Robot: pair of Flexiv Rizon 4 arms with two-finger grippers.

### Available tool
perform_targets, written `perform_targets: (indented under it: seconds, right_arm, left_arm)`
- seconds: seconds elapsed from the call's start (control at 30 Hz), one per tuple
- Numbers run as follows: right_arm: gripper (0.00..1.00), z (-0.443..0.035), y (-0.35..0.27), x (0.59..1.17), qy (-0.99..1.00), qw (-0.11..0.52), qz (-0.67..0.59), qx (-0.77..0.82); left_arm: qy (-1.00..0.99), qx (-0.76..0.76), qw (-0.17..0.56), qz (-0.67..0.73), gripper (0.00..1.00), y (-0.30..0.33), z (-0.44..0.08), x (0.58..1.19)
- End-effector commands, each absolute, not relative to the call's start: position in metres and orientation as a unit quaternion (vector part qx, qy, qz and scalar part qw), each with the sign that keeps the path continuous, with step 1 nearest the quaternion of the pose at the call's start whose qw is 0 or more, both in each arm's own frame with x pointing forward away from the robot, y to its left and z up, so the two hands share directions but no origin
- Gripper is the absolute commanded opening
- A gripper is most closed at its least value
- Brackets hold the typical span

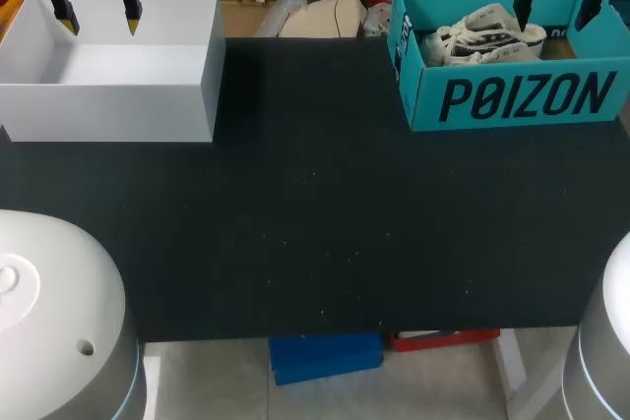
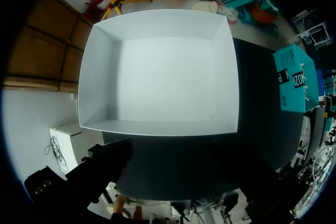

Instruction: Take the shoe out of the shoebox, open the shoe tongue, remove and reinsert the insole, then place the shoe into the shoebox

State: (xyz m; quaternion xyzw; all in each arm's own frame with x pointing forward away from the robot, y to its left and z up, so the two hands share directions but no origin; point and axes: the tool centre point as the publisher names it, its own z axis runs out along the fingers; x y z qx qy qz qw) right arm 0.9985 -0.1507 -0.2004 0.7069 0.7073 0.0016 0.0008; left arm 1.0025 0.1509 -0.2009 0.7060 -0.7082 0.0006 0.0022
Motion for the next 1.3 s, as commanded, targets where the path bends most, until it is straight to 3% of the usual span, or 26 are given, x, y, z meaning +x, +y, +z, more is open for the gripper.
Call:
perform_targets:
  seconds: [0.03, 1.1, 1.3]
  right_arm:
    - [1.0, -0.2, -0.15, 0.999, 0.707, 0.001, 0.001, 0.707]
    - [1.0, -0.2, -0.15, 0.999, 0.707, 0.001, 0.001, 0.707]
    - [1.0, -0.188, -0.15, 1.002, 0.865, 0.007, 0.016, 0.502]
  left_arm:
    - [-0.708, 0.707, 0.002, -0.001, 1.0, 0.15, -0.2, 1.002]
    - [-0.708, 0.707, 0.002, -0.001, 1.0, 0.15, -0.2, 1.002]
    - [-0.708, 0.707, 0.002, -0.001, 1.0, 0.15, -0.2, 1.002]
